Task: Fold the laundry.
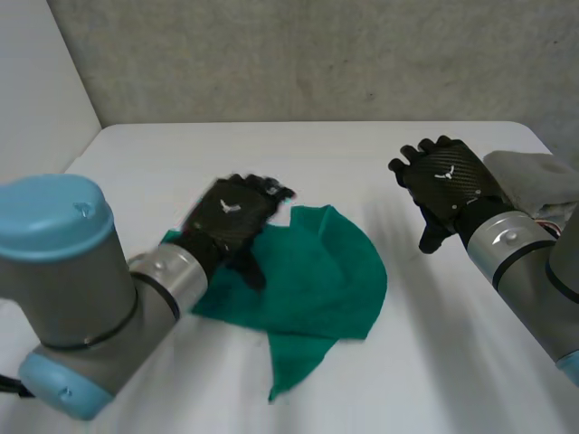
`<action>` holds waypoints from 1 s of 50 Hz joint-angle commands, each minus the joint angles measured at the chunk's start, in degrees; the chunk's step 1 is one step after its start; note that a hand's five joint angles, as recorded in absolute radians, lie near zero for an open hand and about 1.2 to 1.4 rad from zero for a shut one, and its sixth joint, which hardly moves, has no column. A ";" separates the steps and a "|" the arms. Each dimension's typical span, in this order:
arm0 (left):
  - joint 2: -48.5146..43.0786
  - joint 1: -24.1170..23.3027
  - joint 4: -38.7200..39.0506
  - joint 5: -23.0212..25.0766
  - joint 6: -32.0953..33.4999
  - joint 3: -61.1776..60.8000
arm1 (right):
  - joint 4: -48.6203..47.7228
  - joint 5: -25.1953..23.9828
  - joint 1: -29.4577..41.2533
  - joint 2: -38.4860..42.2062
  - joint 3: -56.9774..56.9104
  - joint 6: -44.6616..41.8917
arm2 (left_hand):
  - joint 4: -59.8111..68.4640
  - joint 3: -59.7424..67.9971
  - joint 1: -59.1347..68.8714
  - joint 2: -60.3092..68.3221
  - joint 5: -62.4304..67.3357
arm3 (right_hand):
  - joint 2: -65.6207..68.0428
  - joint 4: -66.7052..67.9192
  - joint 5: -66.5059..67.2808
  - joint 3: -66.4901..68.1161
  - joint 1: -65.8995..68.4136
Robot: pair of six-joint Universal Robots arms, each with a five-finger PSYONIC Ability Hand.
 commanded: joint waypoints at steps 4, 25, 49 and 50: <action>-1.01 11.69 -0.67 -3.51 0.82 4.75 | 11.14 -5.17 3.60 2.52 -2.08 2.83 | 1.04 0.78 1.58 1.06 0.03 | -2.60 -3.23 -3.67 -1.90 -1.40; -7.95 15.74 -12.44 -0.35 16.03 -0.96 | 10.57 -3.60 8.79 14.64 -3.68 -0.51 | 4.74 4.48 5.28 4.76 3.73 | 5.88 5.26 4.82 6.58 7.09; -12.00 12.14 -0.67 -10.36 16.12 8.26 | 4.15 1.41 10.11 16.59 -11.58 -0.33 | 68.48 68.22 69.02 68.50 67.46 | 67.40 66.77 66.33 68.10 68.60; -10.87 10.66 0.20 -11.85 16.03 8.96 | 4.15 1.68 10.11 14.58 -12.28 -0.50 | 68.48 68.22 69.02 68.50 67.46 | 67.40 66.77 66.33 68.10 68.60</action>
